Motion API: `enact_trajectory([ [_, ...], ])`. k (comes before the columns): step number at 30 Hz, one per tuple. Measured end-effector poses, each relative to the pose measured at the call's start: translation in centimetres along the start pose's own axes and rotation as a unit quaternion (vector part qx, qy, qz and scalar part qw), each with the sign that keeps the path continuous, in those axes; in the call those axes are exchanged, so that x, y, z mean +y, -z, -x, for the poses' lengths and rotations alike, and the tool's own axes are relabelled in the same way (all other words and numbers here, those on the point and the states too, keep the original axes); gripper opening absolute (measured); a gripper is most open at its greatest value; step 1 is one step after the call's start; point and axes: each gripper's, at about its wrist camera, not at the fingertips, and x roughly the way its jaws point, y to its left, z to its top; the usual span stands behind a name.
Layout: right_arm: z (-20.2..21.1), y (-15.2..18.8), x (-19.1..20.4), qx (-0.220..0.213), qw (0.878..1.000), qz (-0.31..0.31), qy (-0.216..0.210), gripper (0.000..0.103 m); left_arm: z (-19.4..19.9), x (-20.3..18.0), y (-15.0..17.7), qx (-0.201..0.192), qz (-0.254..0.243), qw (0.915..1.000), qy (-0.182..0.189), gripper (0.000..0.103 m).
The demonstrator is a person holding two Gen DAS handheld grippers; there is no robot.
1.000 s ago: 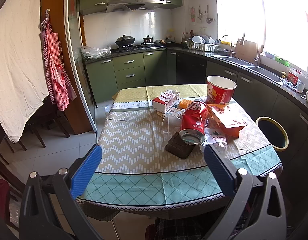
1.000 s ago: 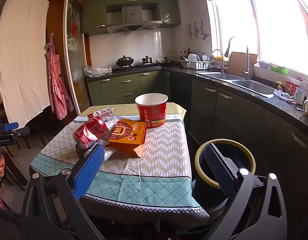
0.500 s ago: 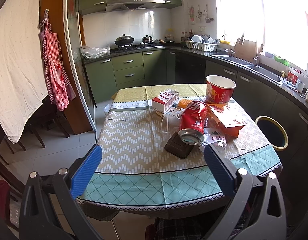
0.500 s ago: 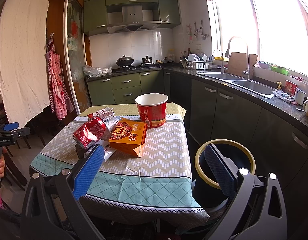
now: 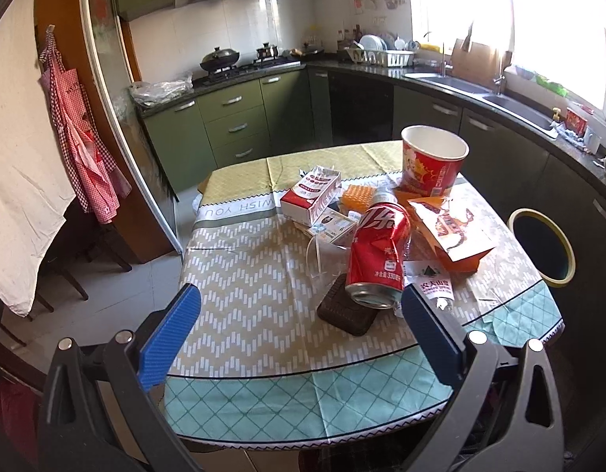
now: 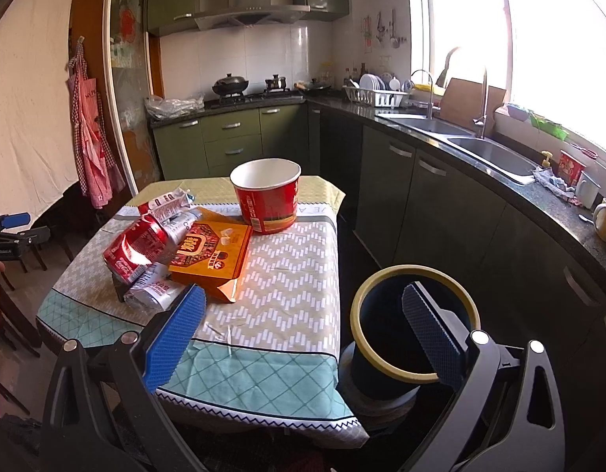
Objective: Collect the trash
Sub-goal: 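Reach both tools toward the table items and grasp the paper bucket rim with the right tool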
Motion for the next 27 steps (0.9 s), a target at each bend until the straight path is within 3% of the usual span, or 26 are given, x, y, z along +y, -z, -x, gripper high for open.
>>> enact_trajectory([
  [3,-3.0,-1.4,-1.2,0.048,0.999,-0.002,0.0,0.099,-3.0,-0.6,-2.6,0.046,-0.004,0.9986,0.027,0.097],
  [7,-7.3,-4.0,-1.8,0.099,0.994,-0.005,-0.034,0.099,-6.8,-2.4,-6.7,0.091,-0.01,0.9935,0.068,0.097],
  [11,-11.7,-9.0,-1.1,0.13,0.99,-0.002,-0.045,0.099,-9.9,-3.6,-11.0,0.105,-0.031,0.9931,0.041,0.097],
  [14,-15.8,-13.3,-1.0,0.16,0.985,-0.009,-0.058,0.096,-12.8,-3.5,-13.4,0.144,-0.038,0.9883,0.035,0.097],
  [18,-22.1,-17.8,-0.9,0.198,0.978,-0.023,-0.056,0.089,-16.9,-2.2,-15.4,0.18,-0.042,0.9824,0.028,0.097],
  [22,-27.8,-19.4,-0.2,0.243,0.968,-0.026,-0.061,0.085,-22.0,-1.3,-16.0,0.213,-0.071,0.974,0.031,0.097],
  [27,-31.5,-19.5,0.9,0.269,0.961,-0.016,-0.06,0.083,-26.9,-1.2,-15.5,0.257,-0.102,0.9595,0.053,0.079],
])
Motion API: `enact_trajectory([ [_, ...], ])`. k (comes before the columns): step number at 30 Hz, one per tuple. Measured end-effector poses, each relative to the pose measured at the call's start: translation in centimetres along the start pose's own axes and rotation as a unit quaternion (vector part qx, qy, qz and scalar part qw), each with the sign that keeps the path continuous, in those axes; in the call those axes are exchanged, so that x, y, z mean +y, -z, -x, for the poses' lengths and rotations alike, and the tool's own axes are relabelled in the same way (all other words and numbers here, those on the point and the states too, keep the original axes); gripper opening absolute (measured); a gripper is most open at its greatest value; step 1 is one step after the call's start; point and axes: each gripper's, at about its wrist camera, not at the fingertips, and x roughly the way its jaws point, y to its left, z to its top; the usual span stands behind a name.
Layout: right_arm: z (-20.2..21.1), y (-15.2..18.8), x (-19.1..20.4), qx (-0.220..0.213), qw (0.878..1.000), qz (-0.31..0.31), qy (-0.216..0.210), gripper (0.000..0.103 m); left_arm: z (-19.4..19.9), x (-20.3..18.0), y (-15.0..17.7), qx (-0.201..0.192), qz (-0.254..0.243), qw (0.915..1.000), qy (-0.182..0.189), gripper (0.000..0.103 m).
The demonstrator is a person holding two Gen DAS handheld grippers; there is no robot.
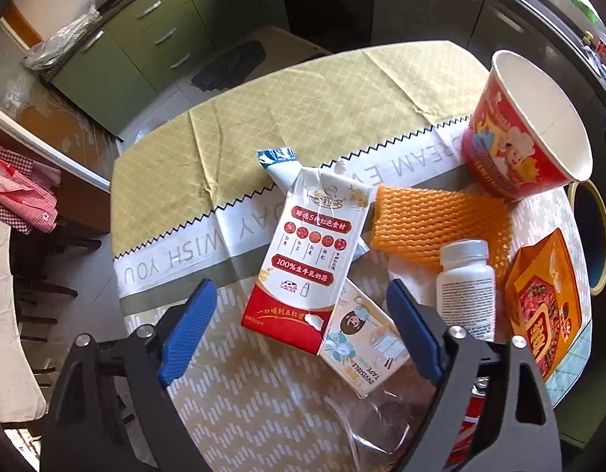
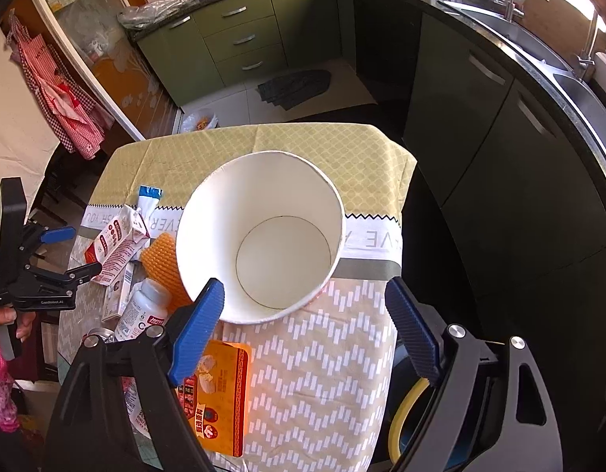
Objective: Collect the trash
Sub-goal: 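Reach both tools toward the table items and grasp the paper bucket rim with the right tool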
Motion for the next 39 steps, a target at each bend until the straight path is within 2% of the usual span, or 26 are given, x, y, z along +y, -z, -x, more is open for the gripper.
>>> enact_trajectory([
  [1,-0.5,-0.2,0.1,0.004,1.0,0.001,0.004,0.083,-0.6,0.1,-0.2,0.008,0.0,0.9999,0.008,0.077],
  [3,-1.3,-0.9,0.0,0.01,1.0,-0.004,0.007,0.081,-1.5,0.2,-0.6,0.018,-0.004,0.9994,0.028,0.067],
  [5,-1.9,-1.1,-0.1,0.017,1.0,-0.009,0.01,0.078,-2.1,0.1,-0.5,0.02,-0.009,0.9993,0.03,0.062],
  [6,-2.2,-1.2,-0.2,0.019,1.0,-0.011,0.014,0.078,-2.3,0.1,-0.6,0.021,-0.013,0.9993,0.028,0.055],
  [10,-3.2,-2.0,-0.5,0.032,0.999,-0.02,0.024,0.067,-2.6,0.3,-0.7,0.015,-0.011,0.9992,0.035,0.053],
  [11,-3.4,-2.3,-0.6,0.036,0.999,-0.022,0.024,0.066,-2.5,0.4,-0.7,0.011,-0.009,0.9993,0.034,0.048],
  [12,-3.6,-2.4,-0.6,0.04,0.999,-0.024,0.024,0.064,-2.3,0.6,-0.8,0.007,-0.008,0.9992,0.038,0.034],
  [14,-4.1,-2.9,-0.6,0.048,0.998,-0.027,0.025,0.064,-1.9,1.2,-0.8,0.005,0.003,0.9989,0.046,0.028],
  [17,-4.8,-3.2,-0.6,0.058,0.997,-0.029,0.034,0.059,-1.6,1.8,-0.8,0.005,0.008,0.9986,0.051,0.022],
  [19,-5.5,-3.3,-0.8,0.069,0.997,-0.036,0.03,0.049,-1.7,1.8,-0.7,0.011,0.007,0.9985,0.054,0.022],
  [22,-6.5,-3.2,-1.0,0.084,0.995,-0.042,0.032,0.045,-2.0,1.7,-0.6,0.015,0.004,0.9987,0.048,0.025],
  [24,-7.1,-3.0,-1.0,0.088,0.995,-0.044,0.034,0.04,-2.2,1.7,-0.8,0.014,0.005,0.9989,0.045,0.044],
  [25,-7.3,-3.0,-1.0,0.092,0.994,-0.045,0.033,0.037,-2.1,1.6,-0.9,0.01,0.001,0.9994,0.033,0.059],
  [26,-7.5,-3.0,-1.0,0.095,0.994,-0.044,0.034,0.037,-2.1,1.5,-1.0,0.005,-0.005,0.9999,0.014,0.069],
  [27,-7.7,-3.0,-1.0,0.096,0.994,-0.043,0.036,0.037,-2.0,1.4,-1.2,-0.001,-0.011,0.9999,0.001,0.072],
  [29,-8.1,-3.0,-1.0,0.1,0.993,-0.043,0.035,0.037,-1.4,1.5,-1.5,-0.01,-0.019,0.9998,-0.005,0.072],
  [31,-8.4,-3.1,-0.7,0.102,0.993,-0.042,0.032,0.037,-1.2,1.7,-2.0,-0.014,-0.032,0.9993,-0.012,0.078],
  [37,-8.9,-3.2,-0.5,0.109,0.993,-0.039,0.031,0.036,-3.6,2.8,-2.5,0.026,-0.064,0.9976,-0.003,0.078],
  [39,-8.9,-3.2,-0.7,0.109,0.993,-0.043,0.03,0.034,-4.1,3.5,-2.2,0.031,-0.067,0.9972,0.012,0.073],
])
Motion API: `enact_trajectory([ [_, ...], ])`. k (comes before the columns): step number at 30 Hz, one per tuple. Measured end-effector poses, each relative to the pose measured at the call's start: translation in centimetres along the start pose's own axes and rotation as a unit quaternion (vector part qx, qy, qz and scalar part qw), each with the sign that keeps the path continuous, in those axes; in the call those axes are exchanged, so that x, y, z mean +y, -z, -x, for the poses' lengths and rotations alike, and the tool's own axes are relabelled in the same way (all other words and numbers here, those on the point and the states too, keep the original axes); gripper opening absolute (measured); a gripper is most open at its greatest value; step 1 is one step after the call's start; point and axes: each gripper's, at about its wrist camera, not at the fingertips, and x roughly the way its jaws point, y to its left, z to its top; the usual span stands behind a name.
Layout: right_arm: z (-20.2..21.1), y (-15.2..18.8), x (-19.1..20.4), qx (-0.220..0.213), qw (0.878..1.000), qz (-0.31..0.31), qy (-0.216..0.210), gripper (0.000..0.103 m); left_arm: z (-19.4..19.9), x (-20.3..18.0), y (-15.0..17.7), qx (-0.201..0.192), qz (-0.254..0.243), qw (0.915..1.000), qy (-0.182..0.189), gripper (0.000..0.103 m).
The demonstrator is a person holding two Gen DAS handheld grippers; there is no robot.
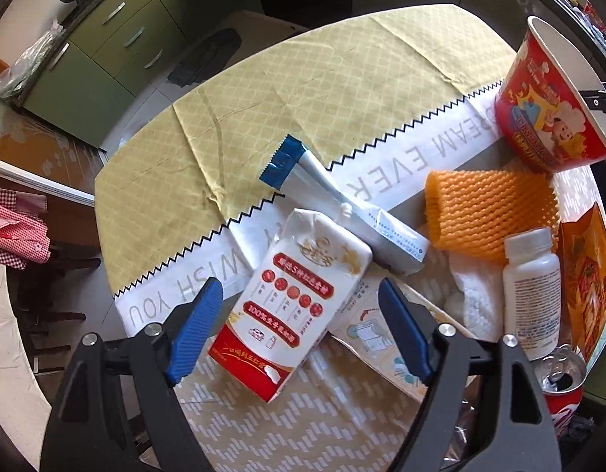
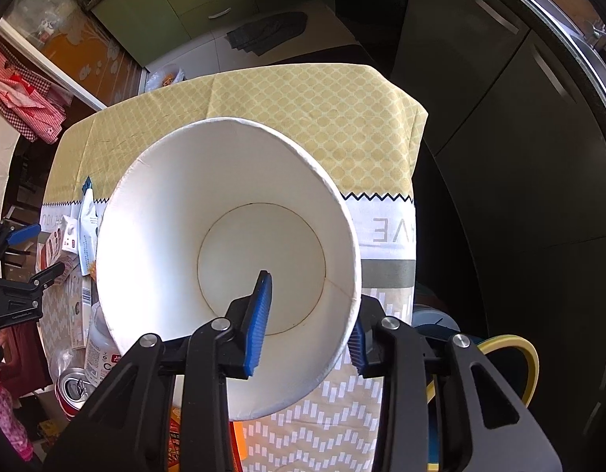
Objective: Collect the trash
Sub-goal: 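Reach both tools toward the table items and grasp the paper bucket rim with the right tool, then carry the red paper bucket to the bin with the right tool while the left tool grasps the milk carton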
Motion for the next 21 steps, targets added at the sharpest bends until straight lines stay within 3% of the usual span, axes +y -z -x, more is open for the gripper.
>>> enact_trajectory([
  [4,-0.3,0.1,-0.4,0.006,1.0,-0.003,-0.006,0.033,-1.0,0.6,0.4,0.005,-0.015,0.9997,0.02,0.064],
  [8,-0.7,0.2,-0.3,0.01,1.0,-0.001,-0.007,0.033,-0.8,2.0,0.6,-0.011,-0.019,0.9993,0.032,0.065],
  [11,-0.7,0.4,-0.3,0.01,1.0,-0.001,-0.008,0.033,-0.7,3.6,0.5,-0.023,-0.015,0.9988,0.04,0.073],
  [18,-1.0,0.3,-0.5,0.017,1.0,-0.001,-0.013,0.033,-2.7,3.9,1.2,0.001,-0.037,0.9949,0.094,0.072],
  [20,-1.2,0.3,-0.5,0.015,1.0,-0.001,-0.005,0.024,-3.3,3.3,1.9,0.009,-0.047,0.9951,0.087,0.067],
  [21,-1.2,0.3,-0.7,0.011,1.0,-0.003,-0.003,0.014,-3.5,3.1,2.1,0.014,-0.047,0.995,0.087,0.057],
])
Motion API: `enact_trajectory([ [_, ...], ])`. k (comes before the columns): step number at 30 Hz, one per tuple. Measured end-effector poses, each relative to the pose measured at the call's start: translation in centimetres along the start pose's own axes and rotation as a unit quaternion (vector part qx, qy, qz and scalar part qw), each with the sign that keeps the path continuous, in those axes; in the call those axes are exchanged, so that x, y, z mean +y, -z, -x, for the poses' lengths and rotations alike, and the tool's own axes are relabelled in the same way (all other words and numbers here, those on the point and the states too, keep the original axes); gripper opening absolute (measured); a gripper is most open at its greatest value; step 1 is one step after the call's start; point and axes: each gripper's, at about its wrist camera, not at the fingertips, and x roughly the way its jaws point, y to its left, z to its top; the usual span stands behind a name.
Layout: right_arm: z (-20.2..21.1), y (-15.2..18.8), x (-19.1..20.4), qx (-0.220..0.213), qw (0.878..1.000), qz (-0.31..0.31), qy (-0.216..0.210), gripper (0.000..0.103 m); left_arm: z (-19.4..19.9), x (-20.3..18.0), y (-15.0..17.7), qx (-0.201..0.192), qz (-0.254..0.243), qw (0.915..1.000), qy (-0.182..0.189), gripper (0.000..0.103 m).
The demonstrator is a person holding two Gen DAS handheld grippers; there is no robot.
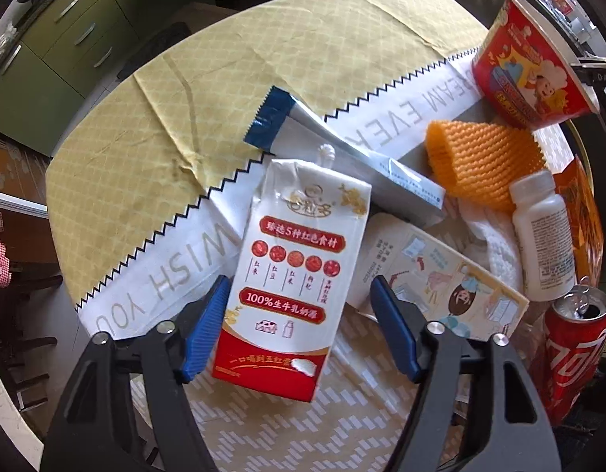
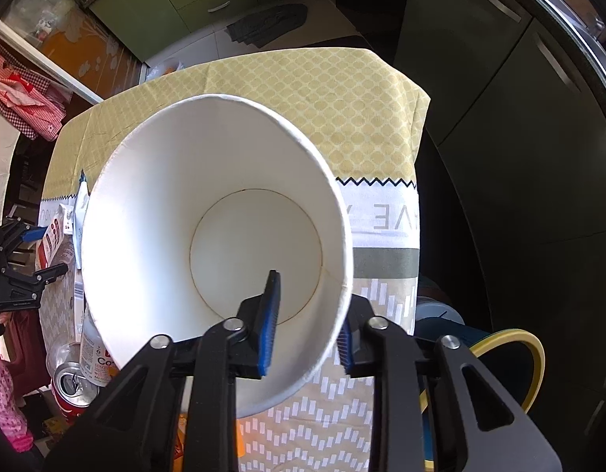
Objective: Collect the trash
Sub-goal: 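Carry the red paper bucket to the bin with the right tool while the left tool grasps the milk carton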
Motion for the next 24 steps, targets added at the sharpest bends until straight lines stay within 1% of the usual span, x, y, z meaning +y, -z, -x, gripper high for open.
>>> enact_trajectory([
  [1,0.0,0.0,-0.1,-0.002,1.0,-0.003,-0.002,0.009,-0.1,0.1,0.1,0.002,0.004,1.0,0.0,0.05],
  [2,0.1,0.1,-0.2,-0.005,1.0,-0.003,-0.003,0.006,-0.1,0.1,0.5,0.0,0.01,0.9999,0.002,0.05],
  [4,0.3,0.2,-0.1,-0.01,1.0,-0.003,-0.012,0.004,0.1,0.0,0.8,-0.008,0.011,0.9999,-0.009,0.05],
  [6,0.7,0.2,0.1,-0.02,1.0,0.001,0.0,0.004,0.5,-0.2,1.2,-0.015,0.016,0.9996,-0.019,0.05],
  [9,1.6,0.4,0.3,-0.031,1.0,0.0,0.0,0.004,2.0,-0.2,1.3,-0.037,0.032,0.9983,-0.032,0.05],
  [11,2.8,0.7,0.2,-0.043,0.999,-0.004,-0.009,0.004,3.2,0.1,1.4,-0.051,0.046,0.997,-0.036,0.05],
  [14,5.4,1.5,-0.9,-0.061,0.998,-0.013,-0.031,0.004,5.5,-0.3,1.6,-0.07,0.053,0.9952,-0.043,0.05],
  [17,8.4,3.5,-3.5,-0.079,0.995,-0.025,-0.047,0.004,8.0,-1.7,1.5,-0.086,0.046,0.9939,-0.05,0.05],
  [19,10.2,5.5,-6.0,-0.089,0.994,-0.035,-0.046,0.004,9.5,-3.5,1.9,-0.097,0.035,0.9931,-0.056,0.05],
  [22,11.6,9.6,-11.2,-0.092,0.993,-0.066,-0.02,0.004,11.7,-6.5,2.4,-0.114,0.019,0.9917,-0.057,0.05],
  [24,11.5,12.6,-15.1,-0.083,0.992,-0.096,-0.001,0.004,13.0,-9.0,2.5,-0.128,0.007,0.9907,-0.045,0.05],
])
